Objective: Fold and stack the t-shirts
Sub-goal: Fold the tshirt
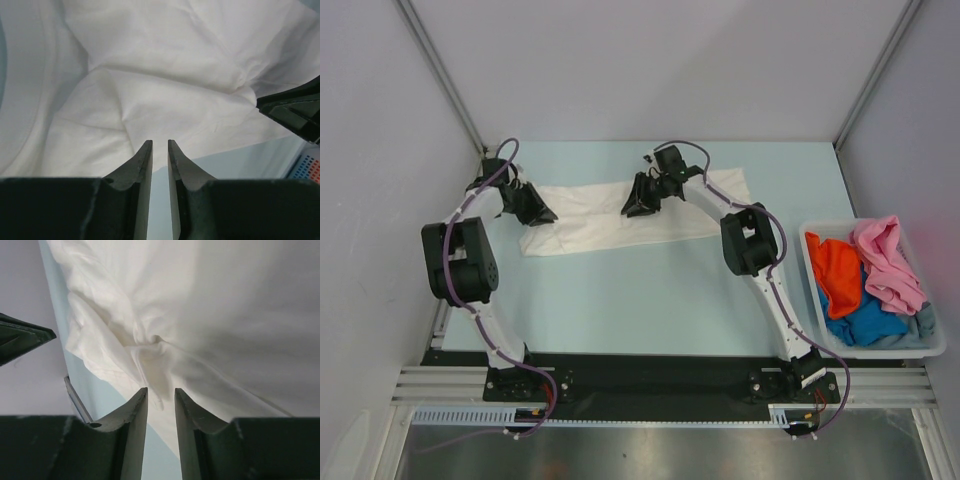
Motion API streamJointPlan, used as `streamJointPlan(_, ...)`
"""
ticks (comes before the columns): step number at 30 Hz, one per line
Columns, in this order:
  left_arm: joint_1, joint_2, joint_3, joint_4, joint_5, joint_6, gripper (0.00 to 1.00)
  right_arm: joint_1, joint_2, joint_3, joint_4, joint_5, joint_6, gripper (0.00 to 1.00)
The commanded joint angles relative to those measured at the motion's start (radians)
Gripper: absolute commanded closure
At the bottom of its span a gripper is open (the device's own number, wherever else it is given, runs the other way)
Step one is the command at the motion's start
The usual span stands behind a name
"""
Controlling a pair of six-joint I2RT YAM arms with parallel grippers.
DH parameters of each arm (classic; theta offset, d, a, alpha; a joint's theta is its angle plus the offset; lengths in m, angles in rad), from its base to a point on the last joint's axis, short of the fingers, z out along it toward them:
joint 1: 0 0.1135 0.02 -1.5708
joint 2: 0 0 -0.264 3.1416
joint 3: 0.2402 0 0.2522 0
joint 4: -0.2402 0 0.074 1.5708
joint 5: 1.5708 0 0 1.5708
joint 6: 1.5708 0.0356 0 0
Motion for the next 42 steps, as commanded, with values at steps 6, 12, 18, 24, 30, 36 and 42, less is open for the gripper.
streamJointPlan(6, -0.003, 0.089, 0.020, 0.147, 0.114, -0.059, 0.77, 0.057, -0.028, 0.051, 0.227, -0.070, 0.133, 0.82)
streamJointPlan(12, -0.003, 0.131, 0.025, 0.153, 0.085, -0.055, 0.77, 0.070, 0.030, -0.001, 0.349, -0.098, 0.271, 0.97)
streamJointPlan(18, -0.003, 0.169, 0.024, 0.136, 0.042, -0.027, 0.77, 0.047, 0.082, -0.055, 0.447, -0.072, 0.337, 1.00)
streamJointPlan(24, -0.004, 0.163, 0.005, 0.144, 0.027, -0.024, 0.76, 0.010, 0.133, -0.070, 0.458, -0.042, 0.331, 1.00)
streamJointPlan(30, -0.001, 0.126, 0.004, 0.127, -0.010, -0.006, 0.75, -0.041, 0.119, -0.068, 0.441, -0.021, 0.302, 1.00)
streamJointPlan(36, -0.003, 0.063, 0.017, 0.106, -0.018, -0.004, 0.64, -0.052, 0.043, -0.071, 0.398, -0.045, 0.251, 1.00)
streamJointPlan(42, -0.012, -0.024, 0.034, 0.084, 0.005, -0.018, 0.52, -0.056, -0.042, -0.064, 0.340, -0.050, 0.207, 0.98)
